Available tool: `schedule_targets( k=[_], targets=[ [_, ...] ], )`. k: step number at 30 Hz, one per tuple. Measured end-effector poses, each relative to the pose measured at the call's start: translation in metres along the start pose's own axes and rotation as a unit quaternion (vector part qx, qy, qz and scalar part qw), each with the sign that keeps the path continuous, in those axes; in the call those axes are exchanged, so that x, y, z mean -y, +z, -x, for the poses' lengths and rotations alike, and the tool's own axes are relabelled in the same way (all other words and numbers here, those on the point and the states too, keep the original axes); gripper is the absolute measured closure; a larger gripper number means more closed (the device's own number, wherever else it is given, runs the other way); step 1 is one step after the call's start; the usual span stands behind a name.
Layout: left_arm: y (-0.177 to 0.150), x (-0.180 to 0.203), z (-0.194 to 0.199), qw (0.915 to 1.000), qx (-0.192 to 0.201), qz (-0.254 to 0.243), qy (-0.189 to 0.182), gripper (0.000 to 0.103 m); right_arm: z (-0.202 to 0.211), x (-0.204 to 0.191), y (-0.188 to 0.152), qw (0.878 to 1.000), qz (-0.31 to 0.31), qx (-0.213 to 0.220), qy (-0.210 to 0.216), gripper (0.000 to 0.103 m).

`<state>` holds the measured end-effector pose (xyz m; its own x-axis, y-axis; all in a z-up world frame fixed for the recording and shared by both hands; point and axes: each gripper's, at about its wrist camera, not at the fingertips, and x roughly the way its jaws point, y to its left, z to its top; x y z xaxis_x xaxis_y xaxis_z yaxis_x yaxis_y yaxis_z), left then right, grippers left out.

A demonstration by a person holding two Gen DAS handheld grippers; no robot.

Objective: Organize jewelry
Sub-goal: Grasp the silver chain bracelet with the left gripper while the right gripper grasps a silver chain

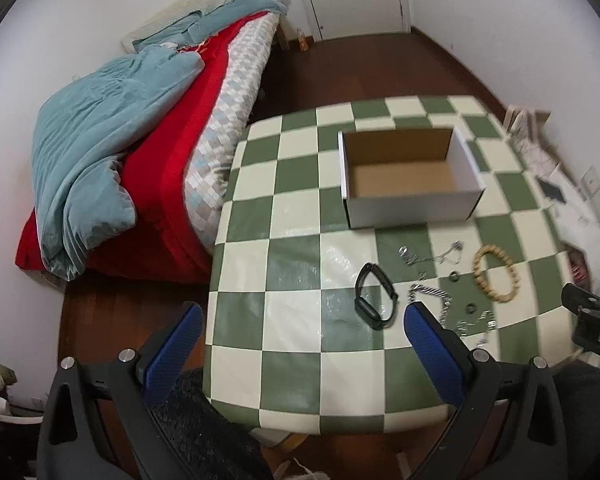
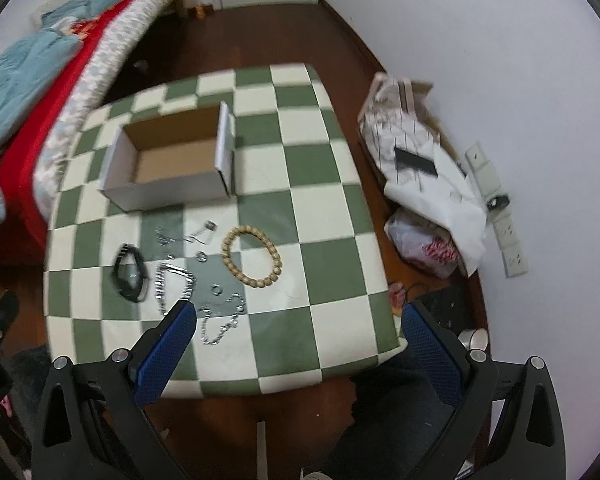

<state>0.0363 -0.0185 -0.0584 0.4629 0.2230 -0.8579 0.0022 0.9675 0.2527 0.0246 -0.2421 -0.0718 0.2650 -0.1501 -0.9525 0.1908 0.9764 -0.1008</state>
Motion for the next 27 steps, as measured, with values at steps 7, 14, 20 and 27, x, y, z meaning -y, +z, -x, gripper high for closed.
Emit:
schedule_targets(
  k=[7, 14, 20, 27],
  targets=[
    [-0.012, 0.023, -0.048, 0.9984, -0.04, -0.022, 0.035, 0.0, -0.101, -0.022, -0.011, 0.997, -0.003, -0.07, 0.032, 0.028],
    [-0.024, 0.039, -0.07, 0.9961, -0.068, -0.021, 0.052, 0.0, -0.15, -0.052, -0.033, 0.996, 0.005, -0.082, 0.034, 0.047],
    [-0.031, 0.057, -0.085, 0.995, -0.095, -0.008, 0.031, 0.0, -0.149, -0.058, -0.047, 0.998, 0.035, -0.04, 0.028, 0.099],
    [-0.037, 0.08, -0.117, 0.9876, -0.15, 0.033, -0.034, 0.003, -0.154, -0.013, -0.052, 0.998, 0.008, -0.05, 0.023, 0.099]
  ],
)
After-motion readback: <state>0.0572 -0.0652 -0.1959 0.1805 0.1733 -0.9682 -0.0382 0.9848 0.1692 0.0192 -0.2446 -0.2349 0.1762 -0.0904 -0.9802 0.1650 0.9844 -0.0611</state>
